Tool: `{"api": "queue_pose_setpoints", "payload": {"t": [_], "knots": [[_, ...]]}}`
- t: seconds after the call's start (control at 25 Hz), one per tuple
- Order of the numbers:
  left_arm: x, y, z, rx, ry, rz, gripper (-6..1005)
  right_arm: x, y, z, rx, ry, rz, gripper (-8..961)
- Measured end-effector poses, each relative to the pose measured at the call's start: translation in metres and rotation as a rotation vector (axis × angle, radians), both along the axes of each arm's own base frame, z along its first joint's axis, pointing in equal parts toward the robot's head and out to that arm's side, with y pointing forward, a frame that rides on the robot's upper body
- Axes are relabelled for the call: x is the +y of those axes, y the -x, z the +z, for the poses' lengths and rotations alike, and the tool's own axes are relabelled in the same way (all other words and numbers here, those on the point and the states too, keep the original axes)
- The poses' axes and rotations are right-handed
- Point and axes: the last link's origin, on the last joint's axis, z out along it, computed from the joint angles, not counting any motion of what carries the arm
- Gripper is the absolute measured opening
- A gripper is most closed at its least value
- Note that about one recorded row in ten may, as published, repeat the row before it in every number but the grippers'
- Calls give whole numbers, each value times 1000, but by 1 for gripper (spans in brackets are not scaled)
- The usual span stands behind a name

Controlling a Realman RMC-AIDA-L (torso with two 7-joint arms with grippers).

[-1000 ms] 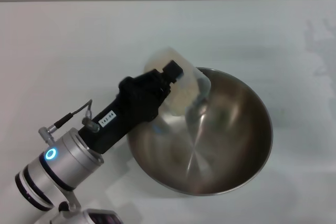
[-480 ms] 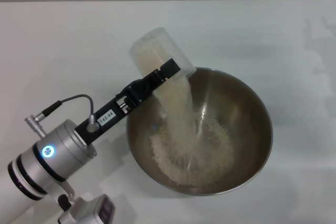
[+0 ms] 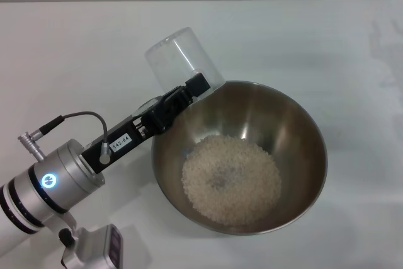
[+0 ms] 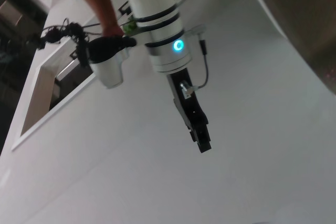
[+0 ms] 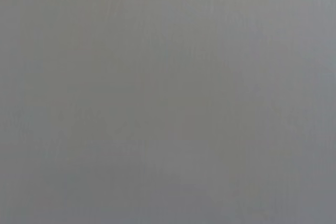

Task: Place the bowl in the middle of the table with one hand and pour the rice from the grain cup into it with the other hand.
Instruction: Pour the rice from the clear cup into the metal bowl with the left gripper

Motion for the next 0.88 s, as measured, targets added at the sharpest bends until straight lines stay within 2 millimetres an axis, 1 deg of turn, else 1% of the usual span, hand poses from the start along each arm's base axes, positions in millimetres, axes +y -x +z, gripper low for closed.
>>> {"api": "queue_pose_setpoints", "payload": {"t": [0.36, 0.64, 0.76, 0.88], "knots": [[2, 1, 1, 44, -48, -38, 20, -2, -3, 1, 1, -3, -9, 388], [-1, 1, 0, 55, -59, -52, 20, -3, -4, 1, -11, -9, -15, 388], [-1, 1, 0, 49, -46, -46, 20, -3, -4, 2, -9, -13, -16, 388], [-1, 1, 0, 18, 1, -18, 19, 0, -3, 4, -2, -26, -19, 388]]}}
